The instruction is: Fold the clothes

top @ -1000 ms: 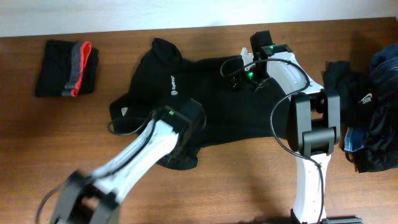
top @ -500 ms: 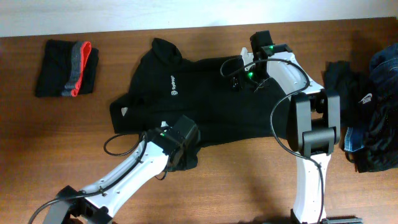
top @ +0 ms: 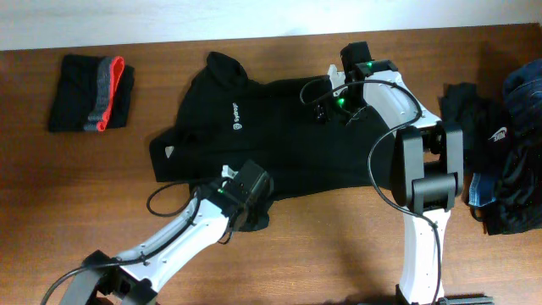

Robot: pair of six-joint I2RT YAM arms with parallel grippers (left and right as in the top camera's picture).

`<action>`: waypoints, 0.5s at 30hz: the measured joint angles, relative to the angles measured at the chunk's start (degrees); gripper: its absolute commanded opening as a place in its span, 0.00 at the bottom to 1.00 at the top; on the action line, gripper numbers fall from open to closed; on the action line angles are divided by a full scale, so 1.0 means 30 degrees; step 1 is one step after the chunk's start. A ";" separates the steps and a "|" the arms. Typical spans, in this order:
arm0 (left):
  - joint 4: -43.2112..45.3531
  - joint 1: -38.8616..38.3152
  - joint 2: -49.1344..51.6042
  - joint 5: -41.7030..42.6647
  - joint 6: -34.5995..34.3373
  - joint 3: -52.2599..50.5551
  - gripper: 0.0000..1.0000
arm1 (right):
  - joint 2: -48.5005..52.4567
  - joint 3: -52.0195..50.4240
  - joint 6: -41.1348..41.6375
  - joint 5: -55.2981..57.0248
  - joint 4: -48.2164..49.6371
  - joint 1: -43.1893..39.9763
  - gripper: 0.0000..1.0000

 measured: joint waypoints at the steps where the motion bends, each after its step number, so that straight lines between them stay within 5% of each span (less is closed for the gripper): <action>1: 0.0211 -0.0007 0.0000 0.0007 0.0000 -0.0226 0.00 | 0.0000 -0.0007 0.0000 0.0000 0.0007 0.0000 0.86; 15: 0.1180 -0.0007 0.0007 -0.0525 0.0000 -0.0532 0.00 | 0.0000 -0.0007 -0.0007 0.0000 -0.0015 0.0000 0.86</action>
